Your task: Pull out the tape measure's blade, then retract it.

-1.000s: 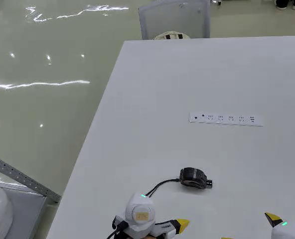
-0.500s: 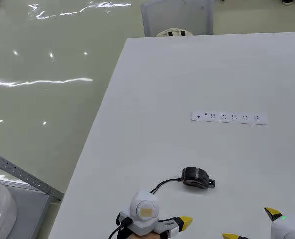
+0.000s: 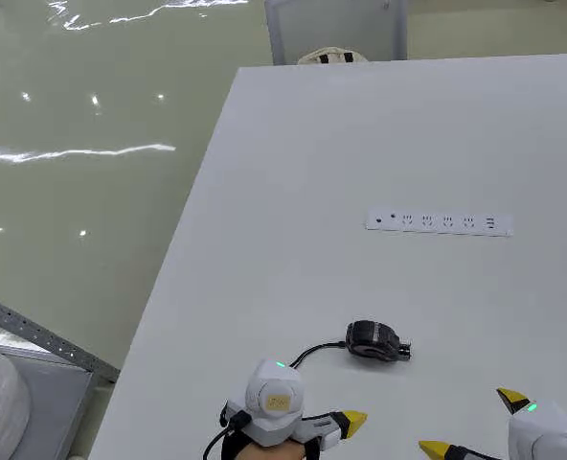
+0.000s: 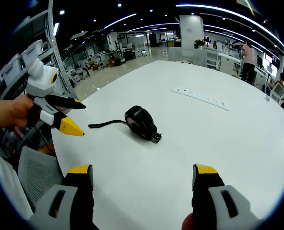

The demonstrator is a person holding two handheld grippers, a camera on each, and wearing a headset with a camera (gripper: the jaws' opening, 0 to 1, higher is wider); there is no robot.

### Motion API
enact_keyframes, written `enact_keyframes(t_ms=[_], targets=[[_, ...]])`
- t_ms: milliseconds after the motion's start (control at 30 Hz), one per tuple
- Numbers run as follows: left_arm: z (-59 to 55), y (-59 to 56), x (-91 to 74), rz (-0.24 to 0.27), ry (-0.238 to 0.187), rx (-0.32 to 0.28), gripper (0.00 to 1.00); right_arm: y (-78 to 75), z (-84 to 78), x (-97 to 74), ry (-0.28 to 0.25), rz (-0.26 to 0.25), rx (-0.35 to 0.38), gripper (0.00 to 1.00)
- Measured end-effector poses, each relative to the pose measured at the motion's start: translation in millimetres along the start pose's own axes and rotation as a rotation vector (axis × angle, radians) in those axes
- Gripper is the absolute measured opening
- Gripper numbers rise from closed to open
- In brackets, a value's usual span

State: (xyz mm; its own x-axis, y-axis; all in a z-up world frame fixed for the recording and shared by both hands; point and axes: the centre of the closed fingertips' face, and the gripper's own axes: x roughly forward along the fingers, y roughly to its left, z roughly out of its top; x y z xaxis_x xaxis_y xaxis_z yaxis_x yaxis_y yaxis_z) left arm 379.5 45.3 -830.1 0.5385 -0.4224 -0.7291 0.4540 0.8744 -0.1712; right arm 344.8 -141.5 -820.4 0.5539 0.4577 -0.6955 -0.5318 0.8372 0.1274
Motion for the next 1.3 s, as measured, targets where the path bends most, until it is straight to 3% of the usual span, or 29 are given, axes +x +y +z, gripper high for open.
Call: enact_keyframes(t_ms=[1067, 1300], targets=[[4.6, 11.4, 21.4, -0.010, 0.024, 0.002, 0.92, -5.2, 10.7, 27.5, 0.021, 0.031, -0.040, 0.86], [11.5, 13.4, 27.6, -0.024, 0.011, 0.030, 0.90, -9.9, 13.7, 36.7, 0.026, 0.044, -0.070, 0.83]])
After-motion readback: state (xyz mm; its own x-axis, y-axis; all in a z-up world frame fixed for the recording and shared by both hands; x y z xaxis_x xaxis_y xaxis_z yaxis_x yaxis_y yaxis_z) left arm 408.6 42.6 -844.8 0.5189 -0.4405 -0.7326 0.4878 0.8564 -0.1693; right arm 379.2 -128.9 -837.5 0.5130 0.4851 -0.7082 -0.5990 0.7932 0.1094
